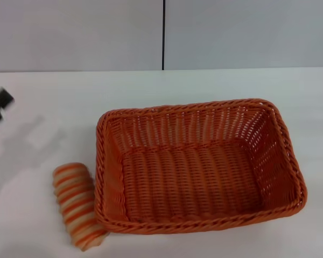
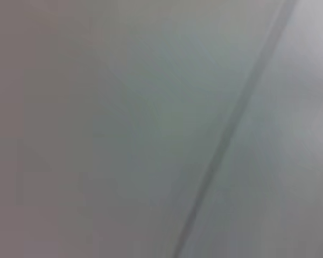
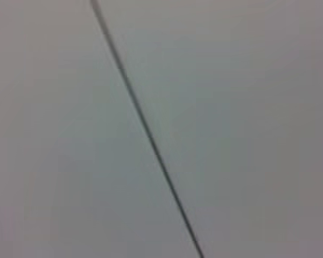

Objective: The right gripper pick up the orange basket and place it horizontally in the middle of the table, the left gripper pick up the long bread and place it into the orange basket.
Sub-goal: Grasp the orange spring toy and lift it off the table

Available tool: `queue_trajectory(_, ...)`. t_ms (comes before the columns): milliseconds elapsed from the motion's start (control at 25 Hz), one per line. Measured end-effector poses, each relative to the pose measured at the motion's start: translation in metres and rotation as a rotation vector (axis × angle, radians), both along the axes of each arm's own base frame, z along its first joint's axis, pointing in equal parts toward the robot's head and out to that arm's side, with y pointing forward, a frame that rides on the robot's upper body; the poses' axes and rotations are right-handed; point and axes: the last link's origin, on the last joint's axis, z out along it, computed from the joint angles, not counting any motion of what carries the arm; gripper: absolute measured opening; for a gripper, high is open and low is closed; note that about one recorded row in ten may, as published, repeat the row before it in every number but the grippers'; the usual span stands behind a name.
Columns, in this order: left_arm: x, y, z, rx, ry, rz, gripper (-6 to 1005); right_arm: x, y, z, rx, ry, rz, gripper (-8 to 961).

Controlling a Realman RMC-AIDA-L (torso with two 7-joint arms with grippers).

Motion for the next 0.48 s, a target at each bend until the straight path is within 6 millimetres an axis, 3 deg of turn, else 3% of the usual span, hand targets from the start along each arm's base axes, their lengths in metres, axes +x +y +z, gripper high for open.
queue_trajectory(120, -0.008, -0.004, 0.002, -0.073, 0.105, 0.007, 812, 0.003, -0.002, 0.0, 0.015, 0.016, -0.019, 718)
queue_trajectory(280, -0.012, -0.008, 0.003, -0.078, 0.113, 0.024, 812, 0.009, -0.002, 0.002, 0.036, 0.039, -0.06, 718)
queue_trajectory(320, -0.02, -0.02, 0.004, -0.102, 0.13, 0.049, 812, 0.011, -0.001, 0.0, 0.046, 0.057, -0.078, 718)
queue_trajectory(480, -0.029, -0.038, 0.0, -0.182, 0.175, 0.065, 812, 0.013, 0.003, -0.001, 0.055, 0.079, -0.096, 718)
